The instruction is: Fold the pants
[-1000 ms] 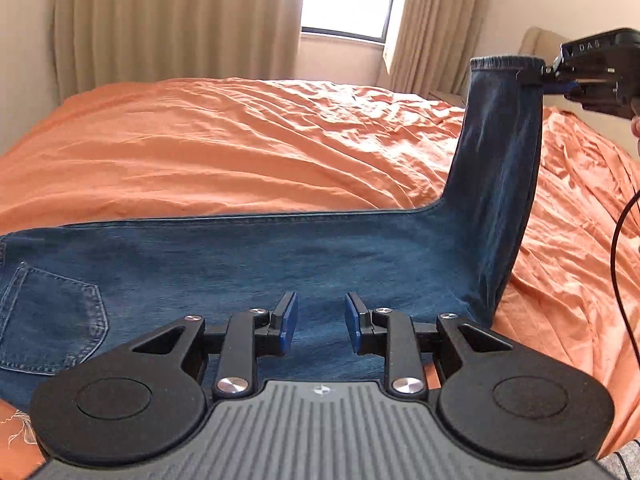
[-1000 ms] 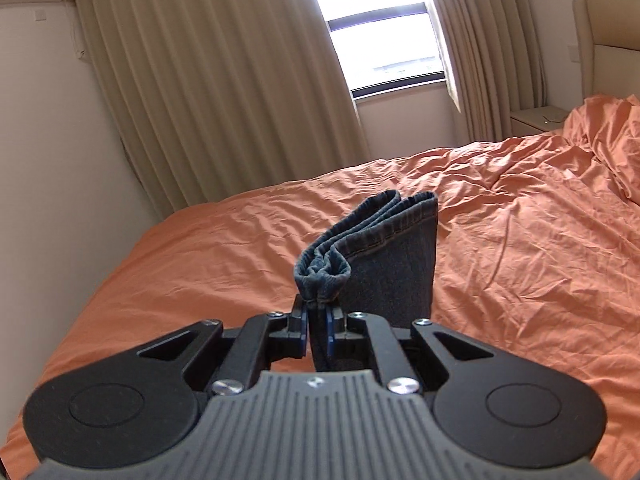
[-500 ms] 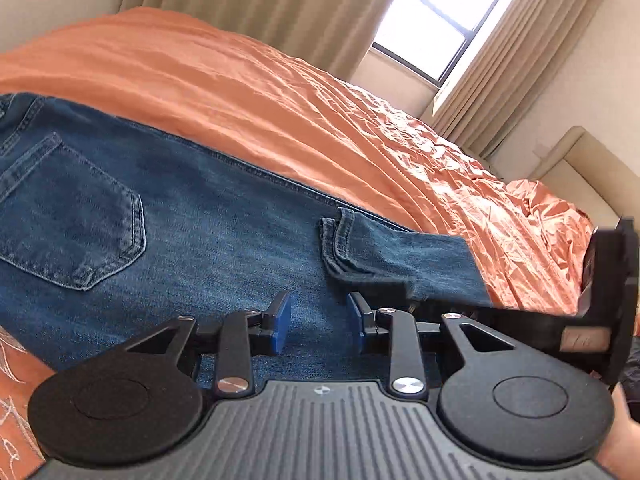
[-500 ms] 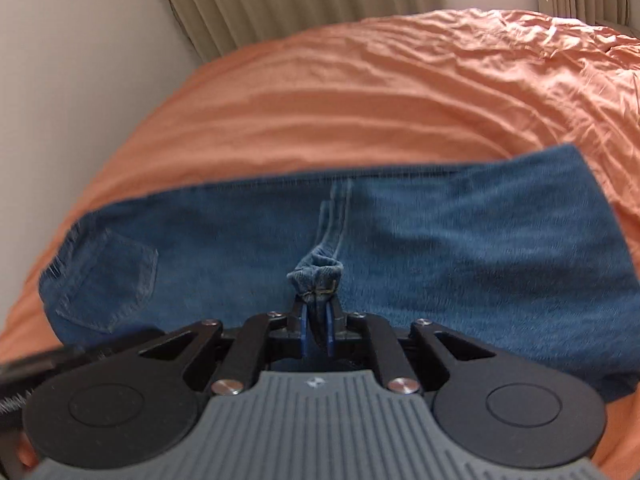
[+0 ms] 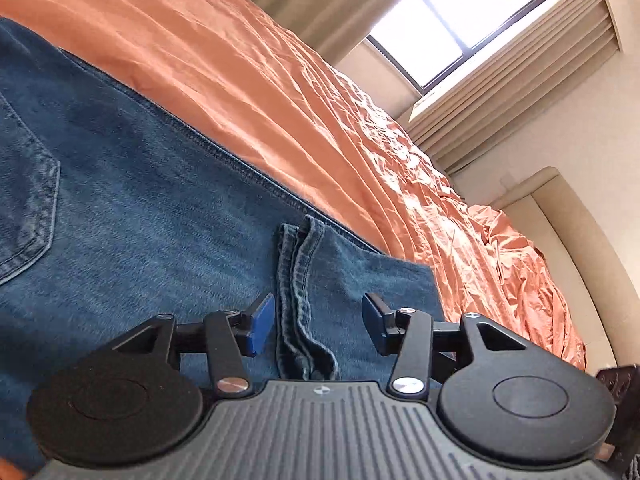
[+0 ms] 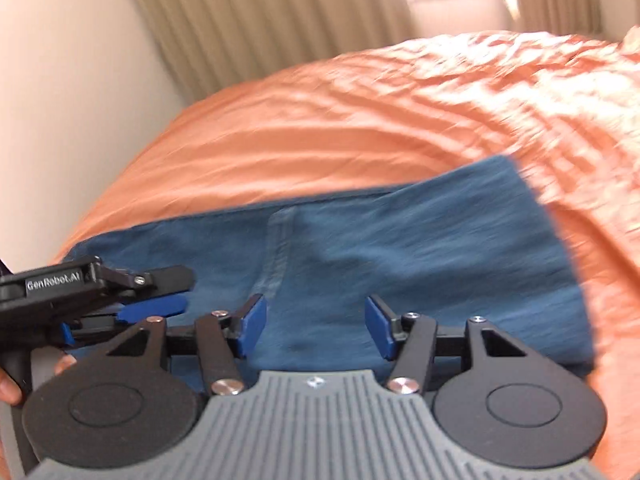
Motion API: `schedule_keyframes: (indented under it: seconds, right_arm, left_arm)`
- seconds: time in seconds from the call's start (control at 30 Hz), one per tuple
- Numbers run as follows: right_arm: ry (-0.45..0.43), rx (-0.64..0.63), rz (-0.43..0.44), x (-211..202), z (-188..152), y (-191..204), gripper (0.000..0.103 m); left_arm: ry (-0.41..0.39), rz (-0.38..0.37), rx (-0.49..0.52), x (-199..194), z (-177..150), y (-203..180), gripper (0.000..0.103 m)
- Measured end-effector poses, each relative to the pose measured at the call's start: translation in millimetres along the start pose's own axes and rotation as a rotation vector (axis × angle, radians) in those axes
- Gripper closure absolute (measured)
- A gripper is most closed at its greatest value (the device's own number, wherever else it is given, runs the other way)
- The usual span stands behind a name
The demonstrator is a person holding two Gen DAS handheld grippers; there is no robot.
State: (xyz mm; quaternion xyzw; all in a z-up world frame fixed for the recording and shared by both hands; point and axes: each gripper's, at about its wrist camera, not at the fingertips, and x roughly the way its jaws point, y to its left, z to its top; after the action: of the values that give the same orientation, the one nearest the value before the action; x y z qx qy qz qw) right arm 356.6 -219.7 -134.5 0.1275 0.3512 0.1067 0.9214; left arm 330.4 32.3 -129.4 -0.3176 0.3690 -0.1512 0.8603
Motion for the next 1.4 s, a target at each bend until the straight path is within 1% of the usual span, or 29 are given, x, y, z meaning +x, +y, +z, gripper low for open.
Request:
schedule_keyframes:
  seconds: [0.07, 0.17, 0.27, 0.3, 0.33, 0.37, 0.4, 0.43, 0.47, 0.5, 0.57, 0.6, 0.67, 0.77, 0.87, 0.93, 1.07, 1.13, 1.2, 1.23, 1.3, 1.37, 1.4]
  right_arm:
    - [-0.021, 0.049, -0.033, -2, 5, -23, 0.051]
    - [-0.030, 0.120, -0.045, -4, 9, -54, 0.051]
    - [-0.023, 0.174, -0.057, 0, 18, -78, 0.051]
    - [-0.024, 0.184, -0.064, 1, 21, -85, 0.052]
    - [-0.027, 0.191, -0.076, 2, 23, -92, 0.055]
    - [-0.035, 0.196, -0.090, 5, 26, -99, 0.061]
    - [-0.042, 0.202, -0.100, 7, 28, -106, 0.074]
    - [-0.044, 0.208, -0.107, 8, 29, -112, 0.085]
    - [-0.044, 0.215, -0.109, 11, 33, -120, 0.087]
    - [-0.049, 0.220, -0.107, 12, 34, -126, 0.092]
    - [-0.074, 0.226, -0.110, 10, 38, -135, 0.097]
    - [-0.090, 0.228, -0.116, 10, 41, -138, 0.098]
    - [-0.118, 0.236, -0.107, 14, 49, -142, 0.100]
    - [-0.155, 0.252, -0.046, 21, 62, -143, 0.103]
    - [-0.145, 0.224, -0.042, 35, 65, -139, 0.103]
    - [-0.110, 0.217, -0.050, 50, 62, -140, 0.103]
    - [-0.028, 0.245, -0.035, 82, 53, -151, 0.103]
    - [0.016, 0.214, -0.072, 95, 51, -153, 0.103]
    - [0.037, 0.201, -0.073, 105, 48, -156, 0.103]
    - [0.036, 0.211, -0.071, 107, 46, -157, 0.103]
    - [0.023, 0.220, -0.071, 102, 45, -157, 0.103]
    - [0.013, 0.226, -0.066, 89, 48, -154, 0.103]
    - [0.006, 0.233, -0.054, 80, 49, -153, 0.103]
  left_arm:
    - [0.003, 0.016, -0.021, 20, 7, 3, 0.045]
    - [0.025, 0.019, -0.057, 49, 16, 10, 0.042]
    - [0.028, 0.044, -0.061, 71, 21, 13, 0.042]
    - [0.025, 0.049, -0.060, 76, 22, 13, 0.042]
    - [0.024, 0.050, -0.059, 80, 23, 12, 0.042]
    - [0.026, 0.054, -0.059, 83, 23, 11, 0.044]
    - [0.031, 0.061, -0.046, 85, 23, 7, 0.061]
    - [0.026, 0.085, -0.011, 85, 23, 2, 0.072]
    - [0.001, 0.121, 0.042, 83, 21, -7, 0.090]
    - [-0.029, 0.132, 0.085, 76, 20, -15, 0.099]
    - [-0.078, 0.090, 0.120, 59, 20, -29, 0.099]
    - [-0.101, 0.077, 0.149, 50, 21, -38, 0.099]
    - [-0.137, 0.101, 0.201, 39, 24, -51, 0.100]
    - [-0.099, 0.176, 0.234, 51, 27, -49, 0.100]
    - [-0.030, 0.249, 0.244, 72, 22, -36, 0.100]
    - [-0.004, 0.266, 0.227, 82, 17, -25, 0.100]
    - [0.006, 0.286, 0.227, 91, 13, -20, 0.099]
    - [0.018, 0.293, 0.229, 93, 13, -21, 0.099]
    - [0.033, 0.302, 0.234, 93, 14, -21, 0.098]
    - [0.042, 0.307, 0.234, 94, 15, -22, 0.097]
    - [0.052, 0.336, 0.249, 93, 16, -26, 0.087]
    - [0.053, 0.364, 0.270, 87, 16, -35, 0.084]
    - [0.040, 0.372, 0.278, 80, 15, -41, 0.084]
